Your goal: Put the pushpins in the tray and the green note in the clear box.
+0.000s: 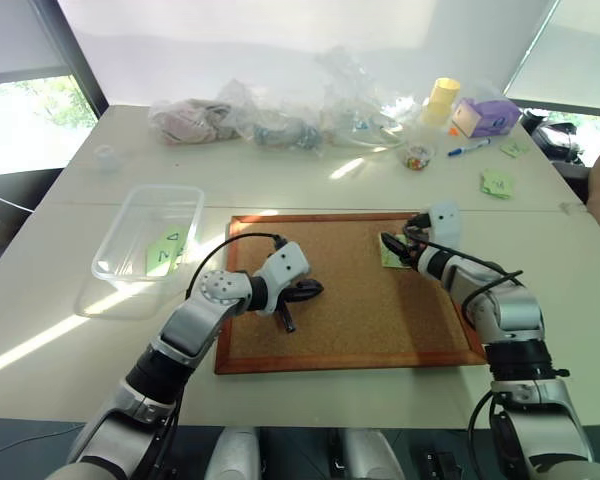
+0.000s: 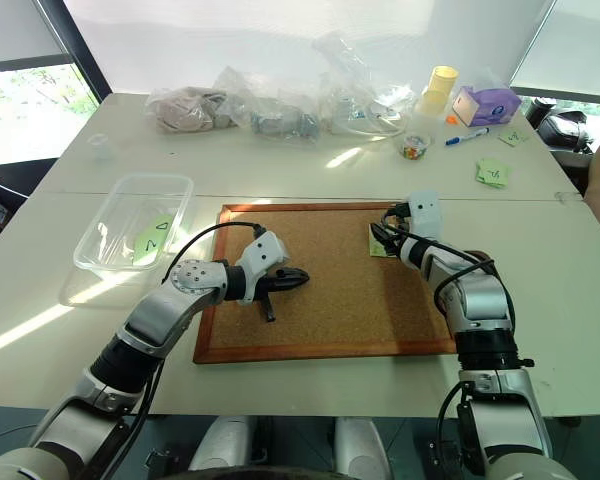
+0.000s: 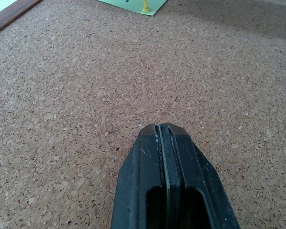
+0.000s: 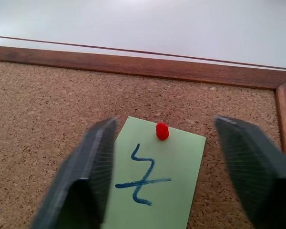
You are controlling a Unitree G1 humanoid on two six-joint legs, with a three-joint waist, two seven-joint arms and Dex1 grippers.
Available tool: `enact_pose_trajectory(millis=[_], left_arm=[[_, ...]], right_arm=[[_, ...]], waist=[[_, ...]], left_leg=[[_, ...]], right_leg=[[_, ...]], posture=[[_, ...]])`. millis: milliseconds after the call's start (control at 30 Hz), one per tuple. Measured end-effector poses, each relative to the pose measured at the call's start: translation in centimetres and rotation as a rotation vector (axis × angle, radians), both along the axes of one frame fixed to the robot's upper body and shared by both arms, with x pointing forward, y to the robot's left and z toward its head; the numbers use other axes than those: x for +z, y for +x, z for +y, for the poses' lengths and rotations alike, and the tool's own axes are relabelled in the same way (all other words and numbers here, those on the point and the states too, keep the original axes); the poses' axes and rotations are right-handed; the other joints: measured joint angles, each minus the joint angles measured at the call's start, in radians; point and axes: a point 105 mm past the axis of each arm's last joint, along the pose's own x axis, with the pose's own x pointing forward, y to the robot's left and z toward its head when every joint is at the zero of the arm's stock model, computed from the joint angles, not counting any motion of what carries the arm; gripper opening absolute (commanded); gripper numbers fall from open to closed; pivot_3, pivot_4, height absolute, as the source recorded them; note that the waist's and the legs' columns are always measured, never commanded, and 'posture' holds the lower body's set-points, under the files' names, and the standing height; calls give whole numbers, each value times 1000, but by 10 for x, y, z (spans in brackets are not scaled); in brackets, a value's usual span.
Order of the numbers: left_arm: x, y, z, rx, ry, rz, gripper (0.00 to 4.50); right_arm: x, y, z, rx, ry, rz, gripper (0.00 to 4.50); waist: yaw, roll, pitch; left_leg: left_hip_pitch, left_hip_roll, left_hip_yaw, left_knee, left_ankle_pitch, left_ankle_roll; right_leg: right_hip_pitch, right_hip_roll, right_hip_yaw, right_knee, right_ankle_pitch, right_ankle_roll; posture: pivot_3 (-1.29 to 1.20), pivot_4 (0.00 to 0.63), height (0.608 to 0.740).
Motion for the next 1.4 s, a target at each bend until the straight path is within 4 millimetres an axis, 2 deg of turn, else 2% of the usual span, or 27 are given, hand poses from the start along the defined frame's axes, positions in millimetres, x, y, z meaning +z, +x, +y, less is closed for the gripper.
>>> enact_pose_trajectory(millis=[100, 133, 633, 900, 1167, 1400], left_arm=[[0, 0, 0, 0, 2, -2, 0], [0, 0, 0, 0, 3, -2, 0], [-1, 1, 1, 5, 10, 0, 0], [-2, 3, 1, 24, 15, 11, 0], [-2, 3, 1, 26, 17, 16, 0], [-2, 3, 1, 26, 18, 16, 0]], right_arm=[[-2, 0, 0, -2, 17, 10, 54], [-2, 1, 0, -2, 19, 8, 15], [-1, 1, -2, -10, -9, -36, 15], [11, 1, -1, -7, -32, -112, 15], [11, -2, -1, -18, -41, -143, 15], [43, -18, -24, -129, -31, -296, 15]], waist=[[0, 0, 0], [0, 0, 0], [0, 1, 0], [0, 1, 0], [0, 2, 0], [1, 2, -1]], left_leg=[[0, 0, 0, 0, 0, 0], [0, 0, 0, 0, 0, 0], [0, 0, 0, 0, 0, 0], [1, 0, 0, 0, 0, 0], [1, 0, 0, 0, 0, 0], [1, 0, 0, 0, 0, 0]], right_leg=[[0, 0, 0, 0, 0, 0], [0, 0, 0, 0, 0, 0], [0, 0, 0, 0, 0, 0], [1, 0, 0, 0, 0, 0], [1, 0, 0, 0, 0, 0], [1, 0, 0, 0, 0, 0]], posture=[[0, 150, 737], [0, 150, 737], [0, 150, 737], [0, 150, 737], [0, 150, 737], [0, 150, 737]])
